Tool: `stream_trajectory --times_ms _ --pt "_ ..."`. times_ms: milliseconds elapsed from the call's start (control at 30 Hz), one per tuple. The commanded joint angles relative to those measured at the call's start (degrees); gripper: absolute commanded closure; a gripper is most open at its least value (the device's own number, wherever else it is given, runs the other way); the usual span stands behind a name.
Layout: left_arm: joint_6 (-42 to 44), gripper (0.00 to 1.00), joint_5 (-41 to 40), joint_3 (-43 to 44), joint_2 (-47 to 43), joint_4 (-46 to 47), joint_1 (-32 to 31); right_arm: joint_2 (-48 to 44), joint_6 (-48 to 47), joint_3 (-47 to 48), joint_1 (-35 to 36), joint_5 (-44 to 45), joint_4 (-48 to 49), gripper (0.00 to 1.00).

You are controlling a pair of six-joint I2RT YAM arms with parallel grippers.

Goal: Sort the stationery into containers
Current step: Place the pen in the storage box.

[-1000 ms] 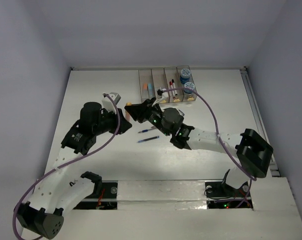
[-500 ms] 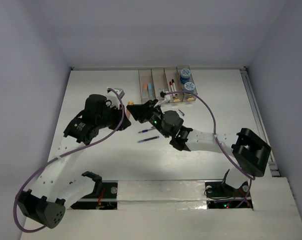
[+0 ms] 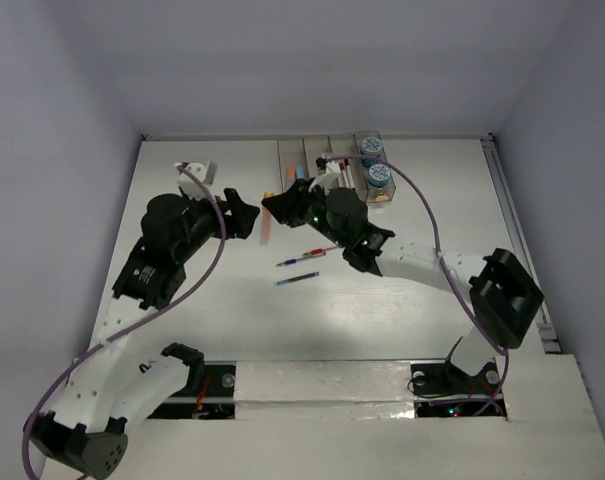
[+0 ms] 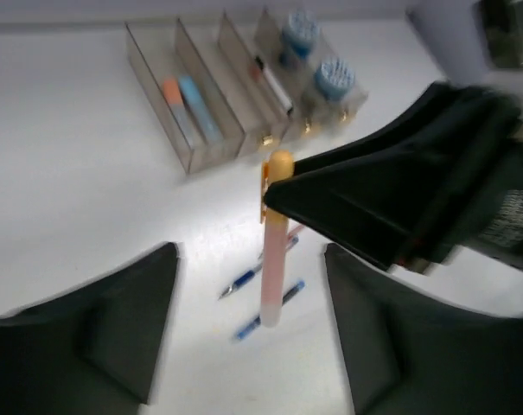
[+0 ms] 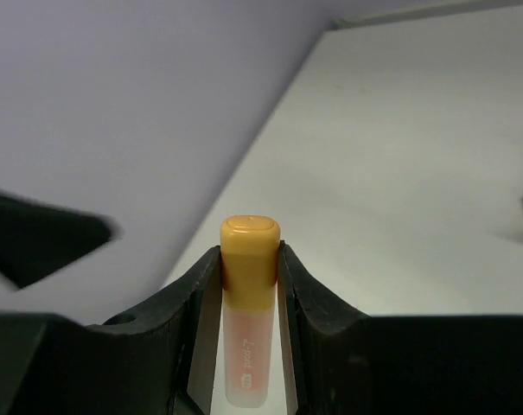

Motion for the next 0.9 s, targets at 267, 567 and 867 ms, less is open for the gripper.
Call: stream_trajectory --times_ms 267,567,867 --pt "-1.62 0.06 -5.50 -14.75 -15.41 9.46 0.80 17.23 -11.51 25.77 -14.14 -6.19 -18.29 1.00" --pt "-0.04 0.05 -5.16 -14.42 -16.03 9.11 0.80 36.32 -25.57 51.81 -16.61 -0.32 -36.82 1.00" --pt "0.40 0.01 -5.77 -14.24 -16.47 8.59 0.80 46.70 -30.33 66.75 -17.14 -0.04 -43.87 0.30"
